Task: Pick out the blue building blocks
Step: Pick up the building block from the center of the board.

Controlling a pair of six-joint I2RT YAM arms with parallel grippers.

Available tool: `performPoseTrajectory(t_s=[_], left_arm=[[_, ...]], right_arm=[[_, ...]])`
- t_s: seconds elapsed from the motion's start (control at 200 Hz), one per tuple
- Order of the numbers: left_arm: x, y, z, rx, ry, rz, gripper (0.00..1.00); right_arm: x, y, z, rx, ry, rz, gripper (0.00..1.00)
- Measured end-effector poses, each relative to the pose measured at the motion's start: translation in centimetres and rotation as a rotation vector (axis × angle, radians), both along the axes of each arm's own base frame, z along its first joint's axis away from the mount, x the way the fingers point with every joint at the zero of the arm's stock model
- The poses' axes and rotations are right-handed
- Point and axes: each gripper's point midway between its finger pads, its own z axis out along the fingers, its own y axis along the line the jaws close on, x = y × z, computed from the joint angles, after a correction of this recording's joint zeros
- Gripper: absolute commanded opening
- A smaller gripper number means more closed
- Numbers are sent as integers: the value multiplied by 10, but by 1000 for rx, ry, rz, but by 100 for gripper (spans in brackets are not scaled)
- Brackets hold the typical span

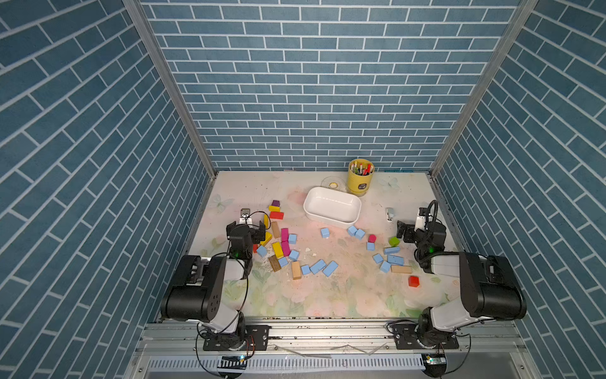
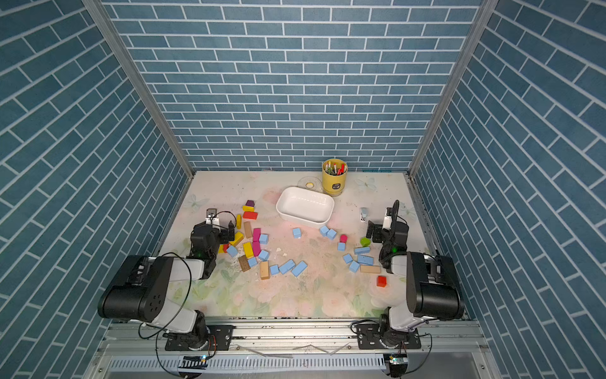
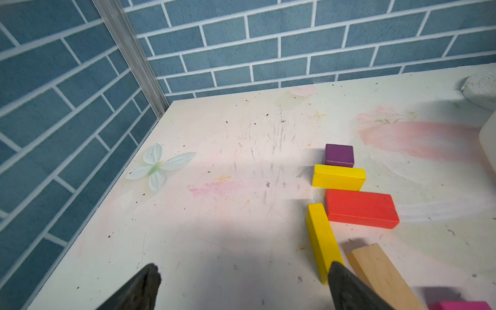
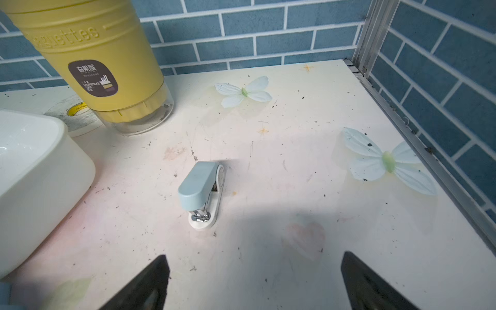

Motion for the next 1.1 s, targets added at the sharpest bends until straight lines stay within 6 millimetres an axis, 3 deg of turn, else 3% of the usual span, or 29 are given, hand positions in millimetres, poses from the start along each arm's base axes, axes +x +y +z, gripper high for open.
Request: performPoseTrajectory(t_s=[0.735, 1.1], left_arm=[[0, 0, 0, 0, 0, 0, 99], [1, 4, 0, -13, 1, 4, 99]], right_arm=[[0, 0, 0, -1, 0, -1, 99], [0, -11, -1, -24, 5, -57, 99]])
